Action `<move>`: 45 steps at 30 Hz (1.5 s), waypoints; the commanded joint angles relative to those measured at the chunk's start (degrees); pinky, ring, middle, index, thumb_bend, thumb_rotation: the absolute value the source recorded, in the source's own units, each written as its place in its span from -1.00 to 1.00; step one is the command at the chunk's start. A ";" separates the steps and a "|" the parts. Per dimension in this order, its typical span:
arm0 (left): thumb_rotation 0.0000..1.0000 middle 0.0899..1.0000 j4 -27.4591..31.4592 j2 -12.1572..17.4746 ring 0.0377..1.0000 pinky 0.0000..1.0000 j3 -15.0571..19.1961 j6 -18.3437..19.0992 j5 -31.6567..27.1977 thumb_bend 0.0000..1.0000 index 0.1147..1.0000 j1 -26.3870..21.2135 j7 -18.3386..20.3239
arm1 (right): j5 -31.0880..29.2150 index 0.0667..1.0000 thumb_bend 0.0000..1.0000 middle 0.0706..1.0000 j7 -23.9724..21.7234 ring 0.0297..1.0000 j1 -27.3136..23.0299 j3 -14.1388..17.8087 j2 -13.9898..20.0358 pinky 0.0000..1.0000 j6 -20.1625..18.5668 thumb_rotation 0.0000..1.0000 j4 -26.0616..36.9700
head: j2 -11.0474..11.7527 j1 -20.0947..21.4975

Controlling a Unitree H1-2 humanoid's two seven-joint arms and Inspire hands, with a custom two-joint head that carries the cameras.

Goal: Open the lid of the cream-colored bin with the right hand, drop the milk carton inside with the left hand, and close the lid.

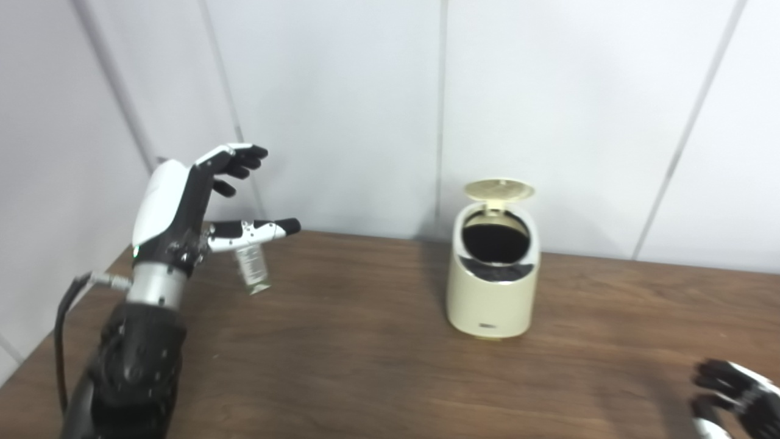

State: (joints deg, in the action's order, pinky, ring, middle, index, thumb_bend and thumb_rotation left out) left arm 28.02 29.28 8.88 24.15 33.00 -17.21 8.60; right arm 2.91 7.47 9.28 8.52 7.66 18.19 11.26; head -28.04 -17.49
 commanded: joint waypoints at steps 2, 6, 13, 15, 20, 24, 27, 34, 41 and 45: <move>-0.34 0.53 -0.60 2.08 0.49 0.25 0.08 2.32 2.60 1.00 0.59 -2.92 2.89 | -3.26 0.29 -0.56 0.33 -1.42 0.33 0.34 1.33 1.73 0.12 1.46 -0.44 1.83 | 0.07 -2.17; -0.35 0.67 -2.73 1.73 0.55 0.23 1.82 2.74 4.84 1.00 0.67 -4.01 7.63 | -4.97 0.26 -0.44 0.32 -2.44 0.30 0.94 2.57 2.58 0.09 0.95 -0.32 1.47 | 0.01 -4.31; -0.28 0.68 -6.45 -0.73 0.63 0.33 5.00 2.71 1.95 1.00 0.73 -3.83 8.05 | -6.73 0.25 -0.39 0.32 -4.37 0.29 1.18 4.16 4.45 0.08 3.55 -0.32 -2.07 | 0.35 -7.19; -0.16 0.69 -6.64 -2.46 0.75 0.58 6.80 2.59 -1.48 1.00 0.77 -3.22 6.35 | -7.32 0.26 -0.38 0.32 -4.97 0.30 1.37 4.58 4.94 0.10 3.56 -0.32 -2.53 | 0.53 -7.85; -0.16 0.76 -8.04 -3.78 0.83 0.72 7.51 -1.67 -3.86 0.99 0.78 -1.45 1.40 | -7.28 0.27 -0.39 0.34 -5.92 0.32 1.44 5.36 5.87 0.13 4.09 -0.25 -4.01 | 1.85 -10.50; -0.12 0.78 -9.71 -3.33 0.80 0.63 5.77 -5.55 -1.66 1.00 0.76 -0.60 -3.30 | -7.79 0.28 -0.32 0.35 -6.30 0.33 1.05 5.73 6.31 0.14 4.21 -0.22 -5.48 | 3.04 -12.49; -0.20 0.82 -11.08 -3.12 0.82 0.66 5.23 -7.06 -1.91 1.00 0.78 -0.43 -4.96 | -8.14 0.29 -0.32 0.35 -6.89 0.34 0.42 5.98 6.73 0.16 5.52 -0.22 -7.64 | 3.60 -13.79; -0.21 0.80 -14.61 -1.47 0.79 0.58 3.79 -8.51 -0.15 1.00 0.81 -0.67 -7.59 | -8.99 0.32 -0.32 0.39 -8.29 0.37 0.17 5.92 7.49 0.21 5.20 -0.15 -8.39 | 4.05 -14.69; -0.08 0.89 -22.05 -3.07 0.80 0.54 6.19 -14.19 -1.24 1.00 0.90 -0.62 -17.54 | -8.20 0.29 -0.30 0.36 -8.80 0.34 -0.63 6.16 7.38 0.15 7.29 -0.15 -10.57 | 4.82 -14.82; -0.10 0.99 -26.23 -4.09 0.87 0.61 6.30 -16.55 -0.12 1.00 0.94 -0.73 -24.42 | -7.59 0.29 -0.28 0.36 -8.81 0.34 -0.67 6.06 7.16 0.15 6.89 -0.14 -11.04 | 5.22 -14.64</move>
State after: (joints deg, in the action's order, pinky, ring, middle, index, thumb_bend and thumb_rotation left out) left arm 1.58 24.19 14.93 10.06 31.90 -16.12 -12.93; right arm -4.81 -1.59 8.26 14.78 15.32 23.44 2.77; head -22.77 -32.08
